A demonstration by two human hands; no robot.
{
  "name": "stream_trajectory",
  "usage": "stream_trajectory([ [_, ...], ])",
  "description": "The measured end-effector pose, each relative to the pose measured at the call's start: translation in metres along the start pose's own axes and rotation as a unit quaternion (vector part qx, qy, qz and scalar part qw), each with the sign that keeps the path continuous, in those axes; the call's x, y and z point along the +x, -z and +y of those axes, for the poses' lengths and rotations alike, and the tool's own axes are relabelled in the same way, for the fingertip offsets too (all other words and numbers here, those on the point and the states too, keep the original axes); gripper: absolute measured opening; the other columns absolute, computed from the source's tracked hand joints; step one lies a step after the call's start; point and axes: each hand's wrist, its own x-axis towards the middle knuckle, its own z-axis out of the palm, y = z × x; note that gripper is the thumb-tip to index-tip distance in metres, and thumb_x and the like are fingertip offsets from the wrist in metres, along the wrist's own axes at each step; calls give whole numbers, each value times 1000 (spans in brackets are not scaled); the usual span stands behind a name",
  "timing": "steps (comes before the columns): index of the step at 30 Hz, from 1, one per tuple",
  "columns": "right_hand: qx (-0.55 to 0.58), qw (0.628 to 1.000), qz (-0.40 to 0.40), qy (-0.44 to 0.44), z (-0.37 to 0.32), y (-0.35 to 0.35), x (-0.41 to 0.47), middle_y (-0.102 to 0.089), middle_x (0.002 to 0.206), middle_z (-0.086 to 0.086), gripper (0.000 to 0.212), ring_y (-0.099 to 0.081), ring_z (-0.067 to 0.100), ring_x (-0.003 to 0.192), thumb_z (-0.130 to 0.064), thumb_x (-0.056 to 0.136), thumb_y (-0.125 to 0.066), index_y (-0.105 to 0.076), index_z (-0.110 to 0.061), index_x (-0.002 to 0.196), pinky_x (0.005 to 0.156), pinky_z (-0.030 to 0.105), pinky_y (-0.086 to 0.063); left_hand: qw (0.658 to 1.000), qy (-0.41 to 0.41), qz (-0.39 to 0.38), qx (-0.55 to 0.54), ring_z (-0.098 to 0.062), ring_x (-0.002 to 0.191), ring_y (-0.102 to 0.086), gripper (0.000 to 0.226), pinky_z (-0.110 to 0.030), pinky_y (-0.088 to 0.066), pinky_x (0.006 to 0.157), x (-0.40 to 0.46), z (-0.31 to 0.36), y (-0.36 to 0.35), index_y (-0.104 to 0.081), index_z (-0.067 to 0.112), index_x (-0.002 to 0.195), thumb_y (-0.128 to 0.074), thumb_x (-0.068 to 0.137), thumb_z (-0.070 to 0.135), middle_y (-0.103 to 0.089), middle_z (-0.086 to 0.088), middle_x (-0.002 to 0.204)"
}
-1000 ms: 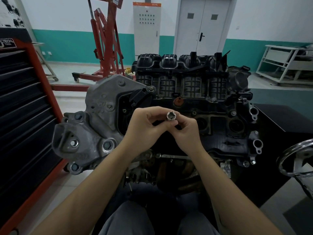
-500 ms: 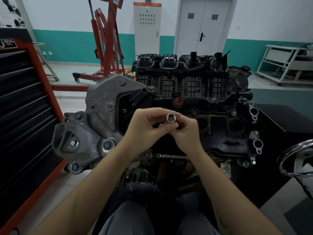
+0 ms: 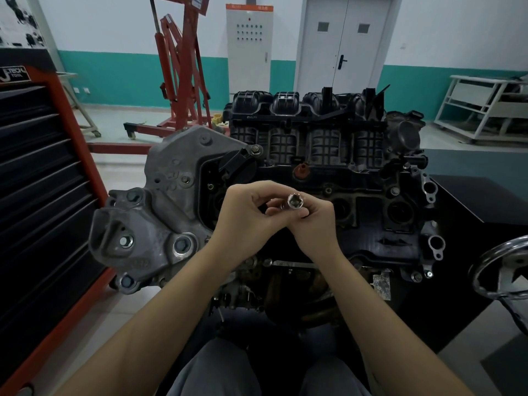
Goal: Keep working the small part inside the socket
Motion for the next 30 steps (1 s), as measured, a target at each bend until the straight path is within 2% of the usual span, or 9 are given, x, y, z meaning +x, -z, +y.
stream_trajectory([
  [3, -23, 1000, -9, 13, -1, 2, 0, -73, 88, -4, 18, -70, 15, 87, 0, 80, -72, -71, -11, 94, 78, 29, -53, 1000, -8, 10, 1, -13, 90, -72, 24, -28, -57, 83, -1, -1, -1, -75, 10, 95, -78, 75, -2, -76, -2, 92],
  [7, -35, 999, -20, 22, -5, 4, -2, -70, 89, -20, 24, -66, -1, 90, -3, 83, -65, -66, -18, 102, 79, 14, -49, 998, -6, -34, -60, -14, 98, -70, 33, -23, -52, 87, -1, -1, 5, -69, 12, 108, -69, 81, -7, -73, -2, 100],
  [9, -23, 1000, -5, 6, -4, 4, -2, -71, 91, -12, 24, -68, 2, 89, 1, 81, -67, -68, -11, 102, 79, 18, -51, 997, -10, -39, -59, -17, 99, -70, 33, -26, -53, 88, -1, -1, 6, -69, 10, 108, -70, 80, -8, -73, -6, 100],
  [12, -18, 1000, 3, -4, -1, 3, -1, -73, 89, 5, 16, -70, 15, 88, 6, 80, -70, -72, -1, 95, 80, 28, -54, 1000, -12, 11, -16, -16, 91, -72, 24, -30, -56, 85, -1, -1, 2, -74, 8, 96, -78, 75, -2, -75, -4, 92],
  [14, -25, 1000, 2, 9, -3, 3, -1, -73, 91, 5, 15, -70, 15, 89, 4, 81, -71, -71, 0, 96, 80, 26, -53, 999, -10, 30, -10, -13, 88, -72, 22, -26, -56, 82, -2, -1, 1, -75, 11, 92, -79, 74, -1, -76, -1, 89],
  [19, -30, 999, -34, 18, -7, 5, -1, -71, 91, -21, 25, -67, 0, 92, -3, 83, -65, -66, -21, 100, 81, 15, -49, 998, -13, -36, -58, -14, 97, -71, 32, -23, -53, 87, -1, 0, 6, -69, 13, 106, -70, 80, -6, -73, -2, 99],
  [21, -25, 999, -21, 5, -5, 5, -1, -72, 89, -17, 23, -68, 4, 91, -2, 82, -67, -68, -15, 100, 81, 20, -51, 996, -15, -45, -70, -17, 99, -70, 33, -26, -52, 89, -2, 0, 5, -68, 11, 108, -69, 80, -7, -73, -6, 100],
  [25, -13, 1000, -4, -5, -2, 4, -2, -73, 89, 6, 13, -70, 21, 89, 1, 80, -71, -72, 0, 94, 82, 39, -56, 999, -40, 14, -17, -16, 90, -72, 24, -30, -52, 95, -2, -2, 2, -73, 10, 94, -79, 73, -1, -75, -5, 91],
  [30, -23, 999, -27, 20, -6, 5, 0, -72, 98, -10, 22, -67, 8, 97, -7, 84, -68, -67, -13, 106, 84, 21, -50, 999, -13, 1, -53, -15, 95, -71, 26, -26, -55, 86, 0, -2, 4, -72, 9, 102, -72, 79, -3, -75, -1, 96],
])
